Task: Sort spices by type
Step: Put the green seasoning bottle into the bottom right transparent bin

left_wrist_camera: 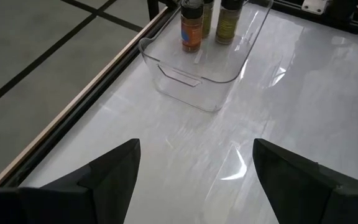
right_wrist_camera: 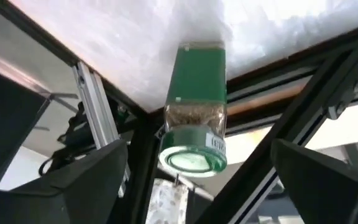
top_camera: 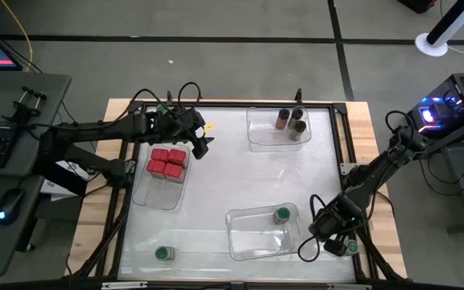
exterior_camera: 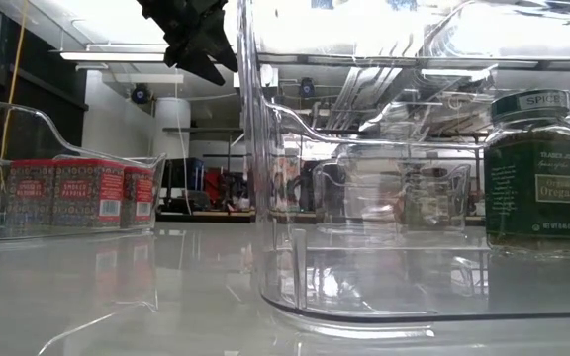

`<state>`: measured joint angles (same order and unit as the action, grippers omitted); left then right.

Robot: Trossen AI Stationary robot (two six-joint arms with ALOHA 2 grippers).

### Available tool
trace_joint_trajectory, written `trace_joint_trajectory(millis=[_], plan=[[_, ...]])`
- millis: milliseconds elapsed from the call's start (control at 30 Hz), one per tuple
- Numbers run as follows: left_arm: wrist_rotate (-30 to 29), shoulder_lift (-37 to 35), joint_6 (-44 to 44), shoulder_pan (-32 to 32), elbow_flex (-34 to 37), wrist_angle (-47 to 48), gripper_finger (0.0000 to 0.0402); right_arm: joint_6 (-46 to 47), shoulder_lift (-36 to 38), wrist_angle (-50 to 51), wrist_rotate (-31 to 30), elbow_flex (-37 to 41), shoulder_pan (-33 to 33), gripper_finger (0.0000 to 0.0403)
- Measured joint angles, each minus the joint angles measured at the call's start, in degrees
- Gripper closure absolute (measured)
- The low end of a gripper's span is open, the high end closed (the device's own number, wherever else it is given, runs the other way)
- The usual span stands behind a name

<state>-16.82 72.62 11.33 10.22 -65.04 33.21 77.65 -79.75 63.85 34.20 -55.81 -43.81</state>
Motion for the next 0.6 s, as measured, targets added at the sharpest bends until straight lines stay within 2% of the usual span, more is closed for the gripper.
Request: trace_joint_trajectory(millis=[267,467,600], plan=[[0.0,0.0,0.0,0.0,0.0,0.0,0.0103,-0.1,-0.6,0.2,-2.2,0.0,-0.6,0.0015],[0.0,0.0,0.0,0.0,0.0,0.0,0.0103,-2.8,-3.7,0.9,-0.3,0.0,-0.6,0.0015],[0.0,0.0,0.0,0.0,0.0,0.0,0.0103,-4.5,-6.4,0.6,3.1,0.0,-0.6,0.0015]])
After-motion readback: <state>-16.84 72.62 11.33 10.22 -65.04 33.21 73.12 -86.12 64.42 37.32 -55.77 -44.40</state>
